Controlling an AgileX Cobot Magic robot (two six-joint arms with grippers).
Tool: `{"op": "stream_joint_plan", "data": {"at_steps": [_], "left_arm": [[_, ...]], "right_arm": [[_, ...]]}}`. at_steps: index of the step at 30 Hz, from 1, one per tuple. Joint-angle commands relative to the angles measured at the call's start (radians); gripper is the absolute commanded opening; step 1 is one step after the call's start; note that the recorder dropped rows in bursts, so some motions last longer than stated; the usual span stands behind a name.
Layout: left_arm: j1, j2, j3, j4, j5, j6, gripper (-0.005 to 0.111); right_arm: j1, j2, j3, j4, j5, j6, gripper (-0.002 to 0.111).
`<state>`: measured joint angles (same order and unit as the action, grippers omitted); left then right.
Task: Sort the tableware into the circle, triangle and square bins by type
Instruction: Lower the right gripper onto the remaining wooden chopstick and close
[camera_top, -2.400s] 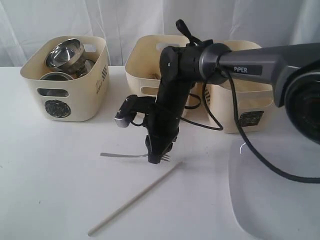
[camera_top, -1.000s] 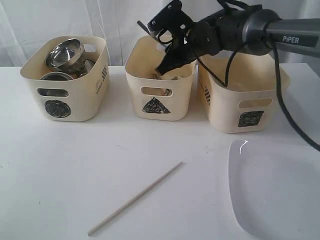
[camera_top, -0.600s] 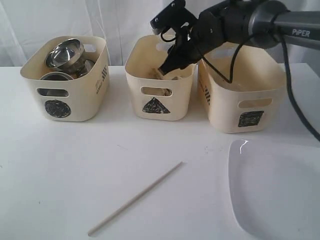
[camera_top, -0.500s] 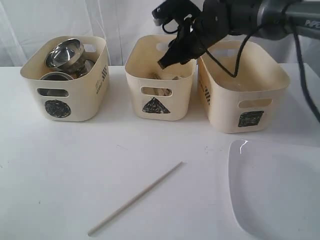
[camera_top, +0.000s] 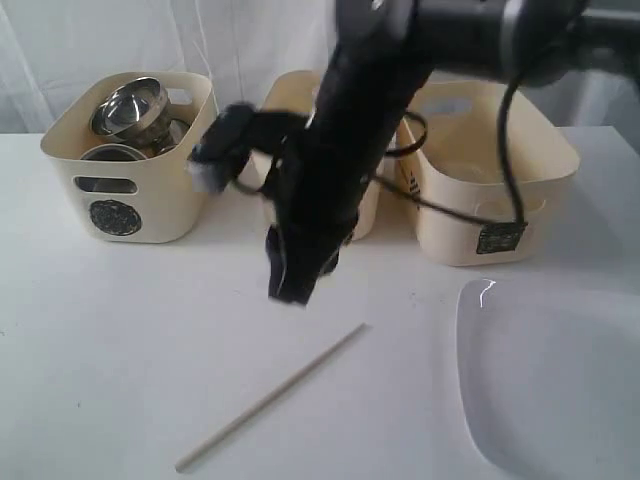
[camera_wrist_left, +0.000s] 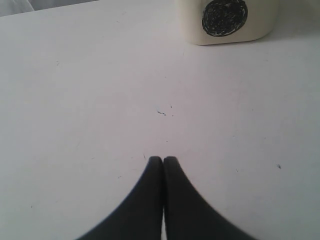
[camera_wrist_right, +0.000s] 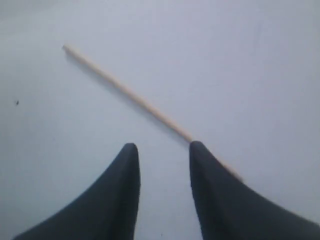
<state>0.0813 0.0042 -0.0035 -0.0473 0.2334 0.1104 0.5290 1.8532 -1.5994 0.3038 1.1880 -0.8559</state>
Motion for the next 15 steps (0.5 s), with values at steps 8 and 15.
{"op": "stream_joint_plan", "data": {"at_steps": [8, 15], "left_arm": [[-0.005, -0.004, 0.003, -0.011, -0.002, -0.001, 0.000], [-0.005, -0.004, 0.003, -0.011, -0.002, -0.001, 0.000]], "right_arm": [[0.268, 0.242, 0.075, -0.297, -0.072, -0.085, 0.046], [0.268, 0.251, 0.077, -0.304, -0.218, -0.085, 0.047]]}}
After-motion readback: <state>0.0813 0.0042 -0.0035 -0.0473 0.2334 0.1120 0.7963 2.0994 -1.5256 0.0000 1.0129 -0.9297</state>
